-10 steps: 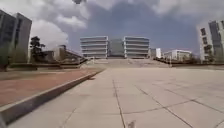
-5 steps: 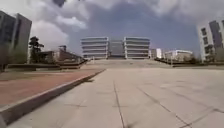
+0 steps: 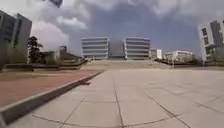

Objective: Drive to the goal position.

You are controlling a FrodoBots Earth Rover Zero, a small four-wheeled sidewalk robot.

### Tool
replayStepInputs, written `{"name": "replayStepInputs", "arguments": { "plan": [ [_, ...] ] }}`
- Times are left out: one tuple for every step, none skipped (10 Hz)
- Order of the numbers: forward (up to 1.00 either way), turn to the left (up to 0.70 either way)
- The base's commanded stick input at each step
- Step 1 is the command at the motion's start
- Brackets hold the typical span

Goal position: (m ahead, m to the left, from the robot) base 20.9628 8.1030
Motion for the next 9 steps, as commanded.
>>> {"name": "replayStepInputs", "arguments": {
  "plan": [
    [1.0, 0.0],
    [1.0, 0.0],
    [1.0, 0.0],
    [1.0, 0.0],
    [1.0, 0.0],
    [1.0, 0.0],
    [1.0, 0.0],
    [1.0, 0.0],
    [1.0, 0.0]
  ]
}}
